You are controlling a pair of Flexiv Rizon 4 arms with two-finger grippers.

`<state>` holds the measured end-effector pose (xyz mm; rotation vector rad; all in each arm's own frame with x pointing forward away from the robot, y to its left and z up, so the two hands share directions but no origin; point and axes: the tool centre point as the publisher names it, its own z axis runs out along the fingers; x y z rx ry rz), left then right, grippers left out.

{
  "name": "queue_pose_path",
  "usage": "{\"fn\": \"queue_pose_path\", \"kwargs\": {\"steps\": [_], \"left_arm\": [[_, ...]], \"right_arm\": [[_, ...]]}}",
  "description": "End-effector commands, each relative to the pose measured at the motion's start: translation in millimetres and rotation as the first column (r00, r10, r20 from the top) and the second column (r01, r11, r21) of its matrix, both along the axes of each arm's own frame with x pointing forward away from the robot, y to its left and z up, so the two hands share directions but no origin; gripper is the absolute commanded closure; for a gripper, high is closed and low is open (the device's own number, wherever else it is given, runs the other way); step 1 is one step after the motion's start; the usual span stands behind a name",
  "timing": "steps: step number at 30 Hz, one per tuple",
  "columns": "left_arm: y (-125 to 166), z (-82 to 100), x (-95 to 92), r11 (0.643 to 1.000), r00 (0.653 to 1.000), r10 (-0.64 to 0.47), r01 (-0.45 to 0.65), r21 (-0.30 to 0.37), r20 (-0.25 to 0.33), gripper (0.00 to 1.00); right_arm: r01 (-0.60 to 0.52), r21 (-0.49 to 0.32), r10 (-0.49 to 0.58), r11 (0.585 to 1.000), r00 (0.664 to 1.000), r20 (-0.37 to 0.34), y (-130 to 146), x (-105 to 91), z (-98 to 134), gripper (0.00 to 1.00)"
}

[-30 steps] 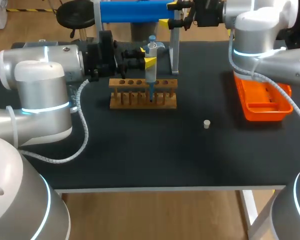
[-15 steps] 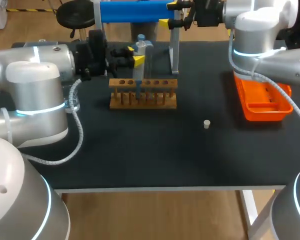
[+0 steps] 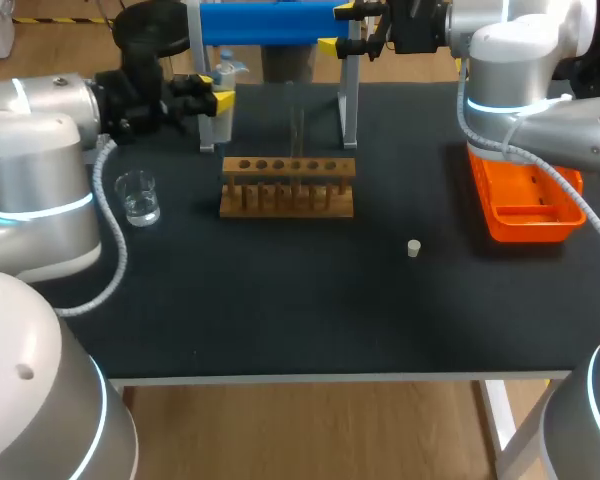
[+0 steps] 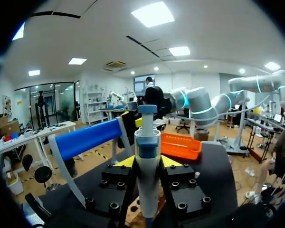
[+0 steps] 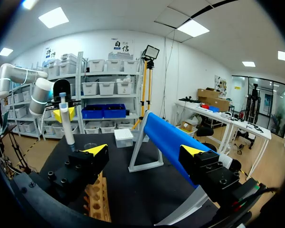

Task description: Invert the test tube, pick up the pipette, mount the tip to pipette, aspirate from beaker and dispense into the tube, eject the tip, return the pipette, and cap with the stopper.

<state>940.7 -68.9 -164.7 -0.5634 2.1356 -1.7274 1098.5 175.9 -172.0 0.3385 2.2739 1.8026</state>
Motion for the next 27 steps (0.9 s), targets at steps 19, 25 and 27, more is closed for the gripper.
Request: {"fn": "queue_pose_path", "kwargs": {"steps": [19, 25, 27], "left_arm": [[44, 18.9, 76.3, 0.983, 0.984, 0.177, -0.176, -0.044, 0.013, 1.00], [46, 22.2, 92.2, 0.972, 0.973, 0.229, -0.227, -0.058, 0.024, 1.00], [44, 24.3, 97.6, 0.968, 0.969, 0.245, -0.243, -0.058, 0.027, 1.00]], "right_arm": [[-0.001, -0.002, 0.001, 1.000, 1.000, -0.001, 0, 0.2, 0, 0.00], [-0.001, -0.002, 0.001, 1.000, 1.000, -0.001, 0, 0.2, 0, 0.00], [-0.001, -0.002, 0.001, 1.000, 1.000, -0.001, 0, 0.2, 0, 0.00]]}}
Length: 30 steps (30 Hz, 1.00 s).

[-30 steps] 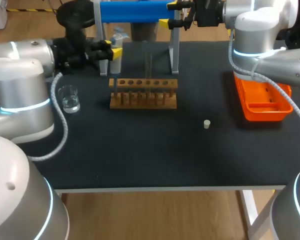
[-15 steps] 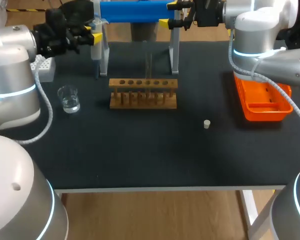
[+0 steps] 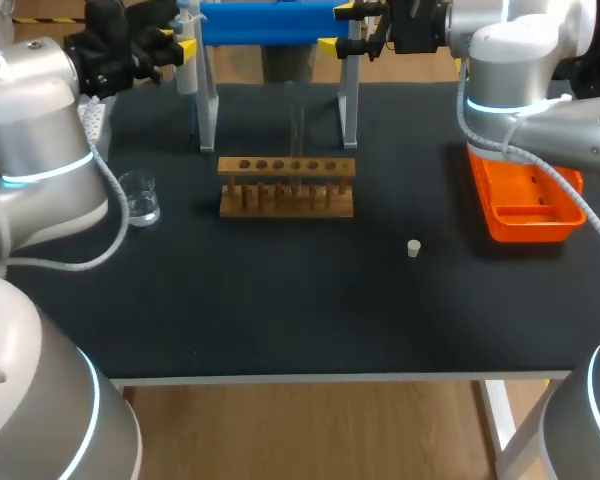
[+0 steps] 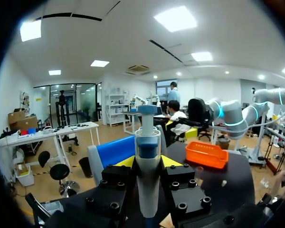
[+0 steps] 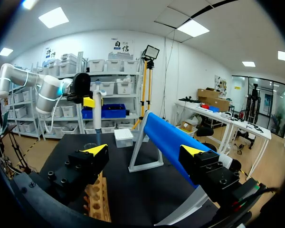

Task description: Invert the test tube, pick up the pipette, mount the tip to pipette, aspirate from beaker and dispense into the tube, eject the tip, return the pipette, and cap with the stopper.

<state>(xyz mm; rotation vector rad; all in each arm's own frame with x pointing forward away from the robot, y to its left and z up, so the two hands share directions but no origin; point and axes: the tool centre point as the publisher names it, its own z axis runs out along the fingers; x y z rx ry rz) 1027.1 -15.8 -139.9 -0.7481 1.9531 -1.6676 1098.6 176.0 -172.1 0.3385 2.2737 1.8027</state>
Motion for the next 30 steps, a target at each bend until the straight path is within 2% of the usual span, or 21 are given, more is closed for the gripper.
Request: {"fn": "queue_pose_path", "kwargs": {"steps": [1, 6, 12, 20, 30], "left_arm": [[-9, 0.8, 13.7, 0.999, 0.999, 0.047, -0.047, -0.007, 0.019, 1.00], [-13, 5.7, 26.0, 0.996, 0.995, 0.093, -0.093, -0.014, 0.020, 1.00], [-18, 7.5, 37.8, 0.986, 0.987, 0.163, -0.163, -0.011, -0.006, 1.00], [-27, 4.9, 50.3, 0.959, 0.958, 0.282, -0.283, -0.008, -0.053, 1.00], [-32, 0.7, 62.3, 0.917, 0.915, 0.398, -0.399, -0.004, -0.065, 1.00]], "right_arm": [[-0.001, -0.002, 0.001, 1.000, 1.000, -0.001, 0, 0.1, 0, 0.00], [-0.001, -0.002, 0.001, 1.000, 1.000, -0.001, 0, 0.1, 0, 0.00], [-0.001, -0.002, 0.001, 1.000, 1.000, -0.001, 0, 0.1, 0, 0.00], [-0.001, -0.002, 0.001, 1.000, 1.000, -0.001, 0, 0.1, 0, 0.00], [-0.001, -0.002, 0.001, 1.000, 1.000, -0.001, 0, 0.1, 0, 0.00]]}}
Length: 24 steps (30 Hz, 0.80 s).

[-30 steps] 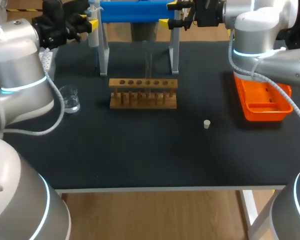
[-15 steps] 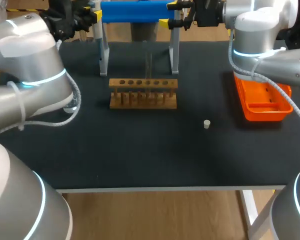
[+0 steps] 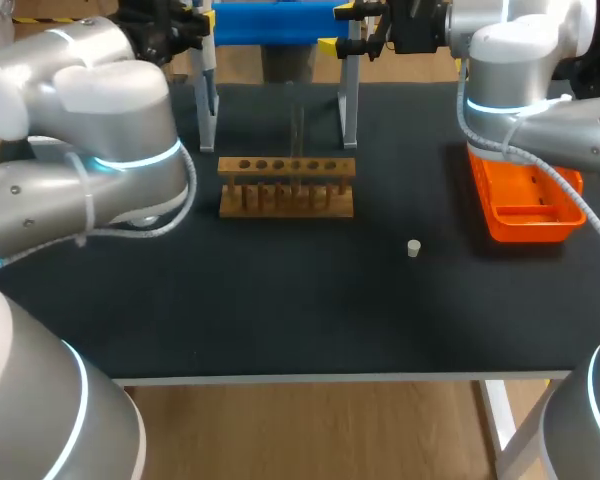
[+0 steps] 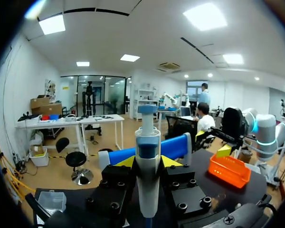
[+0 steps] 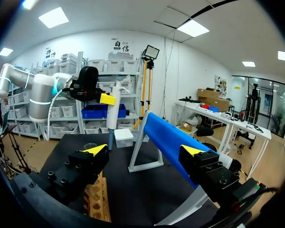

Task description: Invert the test tube, pick up the pipette, mount the tip to pipette, aspirate from beaker and dispense into the tube, eject the tip, return the pipette, and cap with the stopper.

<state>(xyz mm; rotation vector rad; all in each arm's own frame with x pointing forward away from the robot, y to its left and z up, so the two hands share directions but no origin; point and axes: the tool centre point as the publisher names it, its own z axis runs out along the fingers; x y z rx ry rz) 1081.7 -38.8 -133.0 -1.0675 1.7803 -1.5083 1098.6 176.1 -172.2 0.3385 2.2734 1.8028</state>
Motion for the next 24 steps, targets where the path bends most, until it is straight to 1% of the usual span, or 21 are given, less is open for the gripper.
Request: {"fn": "queue_pose_path", "kwargs": {"steps": [1, 12, 15, 19, 24], "left_arm": [[-10, -7.3, 8.9, 0.992, 0.992, 0.126, -0.127, 0.010, 0.015, 1.00], [-19, -20.3, 22.3, 0.985, 0.985, 0.173, -0.173, -0.002, -0.004, 1.00], [-20, -22.5, 26.2, 0.983, 0.983, 0.184, -0.184, 0.004, -0.014, 1.00], [-22, -24.6, 32.8, 0.979, 0.978, 0.204, -0.203, 0.029, -0.033, 1.00], [-22, -28.8, 41.1, 0.973, 0.972, 0.230, -0.228, 0.038, -0.056, 1.00]], "right_arm": [[-0.001, -0.002, 0.001, 1.000, 1.000, -0.001, 0, 0.1, 1, 0.00], [-0.001, -0.002, 0.001, 1.000, 1.000, -0.001, 0, 0.1, 1, 0.00], [-0.001, -0.002, 0.001, 1.000, 1.000, -0.001, 0, 0.1, 1, 0.00], [-0.001, -0.002, 0.001, 1.000, 1.000, -0.001, 0, 0.1, 1, 0.00], [-0.001, -0.002, 0.001, 1.000, 1.000, -0.001, 0, 0.1, 1, 0.00]]}}
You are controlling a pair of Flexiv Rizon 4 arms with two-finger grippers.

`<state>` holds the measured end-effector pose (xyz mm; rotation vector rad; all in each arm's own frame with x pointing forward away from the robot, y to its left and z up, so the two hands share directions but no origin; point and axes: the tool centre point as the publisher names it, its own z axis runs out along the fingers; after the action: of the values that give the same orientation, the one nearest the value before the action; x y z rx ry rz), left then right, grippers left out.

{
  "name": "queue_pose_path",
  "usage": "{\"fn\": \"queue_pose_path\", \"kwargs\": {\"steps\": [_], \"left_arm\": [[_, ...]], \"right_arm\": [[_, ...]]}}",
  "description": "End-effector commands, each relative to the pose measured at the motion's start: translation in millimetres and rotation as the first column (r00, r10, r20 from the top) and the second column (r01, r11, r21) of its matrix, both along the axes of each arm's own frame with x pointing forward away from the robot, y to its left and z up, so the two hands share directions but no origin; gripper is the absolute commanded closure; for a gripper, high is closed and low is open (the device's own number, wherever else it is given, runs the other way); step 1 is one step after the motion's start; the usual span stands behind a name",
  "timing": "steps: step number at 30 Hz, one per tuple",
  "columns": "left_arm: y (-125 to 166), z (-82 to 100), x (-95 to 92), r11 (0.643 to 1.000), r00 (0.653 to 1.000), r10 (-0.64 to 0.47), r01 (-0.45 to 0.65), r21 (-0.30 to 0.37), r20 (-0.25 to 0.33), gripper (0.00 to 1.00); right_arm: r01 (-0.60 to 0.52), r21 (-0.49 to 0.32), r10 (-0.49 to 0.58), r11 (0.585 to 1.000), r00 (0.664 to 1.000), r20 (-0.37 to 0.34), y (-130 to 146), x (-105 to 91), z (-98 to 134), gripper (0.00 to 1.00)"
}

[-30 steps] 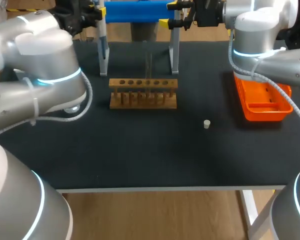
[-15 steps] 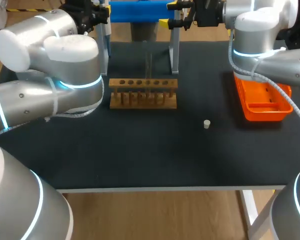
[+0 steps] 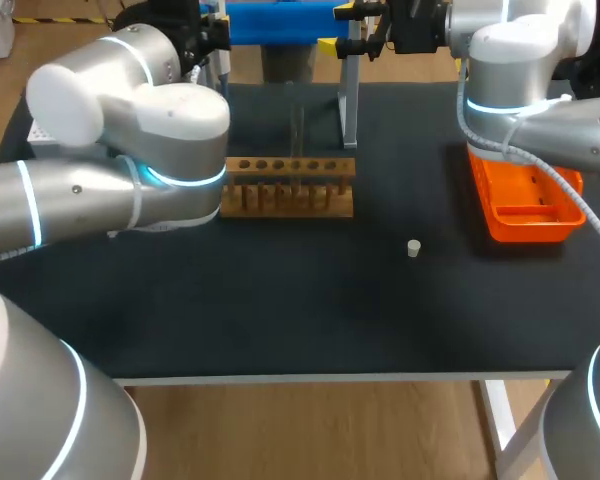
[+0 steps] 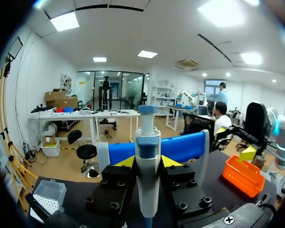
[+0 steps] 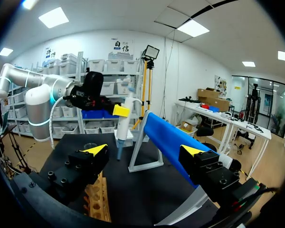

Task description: Invert the test tube, pick up the pipette, mount the tip to pipette, aspirate from beaker and dispense into the tube, eject the tip, return the pipette, and cap with the stopper.

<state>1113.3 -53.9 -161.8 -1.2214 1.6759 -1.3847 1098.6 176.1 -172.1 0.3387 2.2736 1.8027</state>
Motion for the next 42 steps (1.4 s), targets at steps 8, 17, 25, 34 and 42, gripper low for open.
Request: {"fn": "queue_pose_path", "kwargs": {"steps": [8, 17, 25, 34, 42], "left_arm": [[-10, -1.4, 20.9, 0.995, 0.994, 0.095, -0.093, 0.043, -0.049, 1.00], [-9, -0.1, 29.1, 0.991, 0.990, 0.124, -0.119, 0.064, -0.075, 1.00], [-9, -3.7, 34.3, 0.987, 0.984, 0.151, -0.146, 0.064, -0.099, 1.00], [-7, -7.7, 39.6, 0.985, 0.980, 0.167, -0.160, 0.067, -0.110, 1.00], [-4, -12.4, 43.5, 0.983, 0.977, 0.173, -0.164, 0.078, -0.127, 1.00]], "right_arm": [[-0.001, -0.002, 0.001, 1.000, 1.000, -0.001, -1, 0.1, 1, 0.00], [-0.001, -0.002, 0.001, 1.000, 1.000, -0.001, -1, 0.1, 1, 0.00], [-0.001, -0.002, 0.001, 1.000, 1.000, -0.001, -1, 0.1, 1, 0.00], [-0.001, -0.002, 0.001, 1.000, 1.000, -0.001, -1, 0.1, 1, 0.00], [-0.001, -0.002, 0.001, 1.000, 1.000, -0.001, -1, 0.1, 1, 0.00]]}}
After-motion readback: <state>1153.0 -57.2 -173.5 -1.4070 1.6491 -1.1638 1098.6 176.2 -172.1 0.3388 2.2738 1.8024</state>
